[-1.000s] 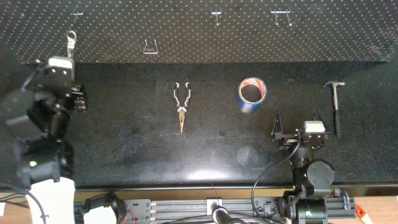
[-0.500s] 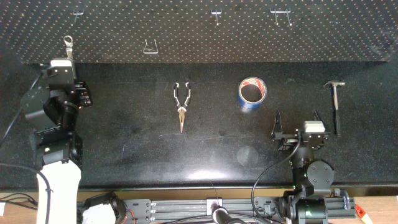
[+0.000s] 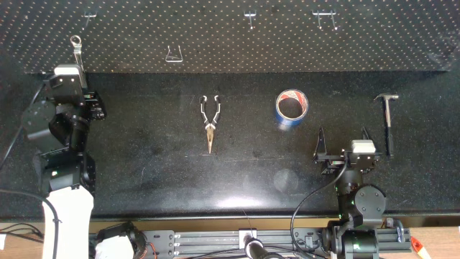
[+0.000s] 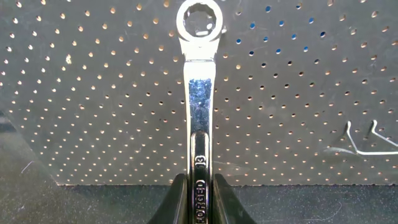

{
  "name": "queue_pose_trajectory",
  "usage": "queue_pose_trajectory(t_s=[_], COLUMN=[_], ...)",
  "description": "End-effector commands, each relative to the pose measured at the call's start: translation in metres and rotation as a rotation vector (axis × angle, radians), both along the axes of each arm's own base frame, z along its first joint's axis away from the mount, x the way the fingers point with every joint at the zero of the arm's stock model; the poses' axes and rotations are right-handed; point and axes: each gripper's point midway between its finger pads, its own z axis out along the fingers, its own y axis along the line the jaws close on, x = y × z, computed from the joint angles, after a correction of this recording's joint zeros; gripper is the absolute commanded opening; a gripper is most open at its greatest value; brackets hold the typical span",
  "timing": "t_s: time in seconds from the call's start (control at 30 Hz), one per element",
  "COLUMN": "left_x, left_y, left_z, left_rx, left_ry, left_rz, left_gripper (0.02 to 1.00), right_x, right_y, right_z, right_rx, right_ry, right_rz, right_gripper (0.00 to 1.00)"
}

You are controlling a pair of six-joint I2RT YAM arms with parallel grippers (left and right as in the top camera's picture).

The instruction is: Place Tools Onto Pegboard

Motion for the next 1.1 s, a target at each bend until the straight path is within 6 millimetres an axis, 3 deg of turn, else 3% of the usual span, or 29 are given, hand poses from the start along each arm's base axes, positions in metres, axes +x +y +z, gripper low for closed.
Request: queue_pose_trajectory(t_s=[0.03,0.4,0.73,1.1], left_x=[0.008,0.018,0.022,0.031], left_y=[-0.003,-0.001,-0.001,-0.004], left_z=[0.004,0.005,0.033,0.014], left_rx=[-0.02,-0.025,-0.02,-0.041], left_ry=[-0.01,0.001,-0.017,0.029], left_rz=[-0.02,-0.026,-0.029,-0.055], left_gripper=[0.029,0.029,0.029,0.029], right_x=[0.0,0.0,0.0,0.0], right_y=[0.003,0.003,0.003,0.003], right_z=[-0.001,-0.001,-0.001,-0.001], right_rx=[0.012,0.012,0.012,0.012], right_ry=[-0.003,-0.003,-0.003,-0.003], right_rz=[0.012,0.012,0.012,0.012], right_gripper=[0.98,0.98,0.98,0.98])
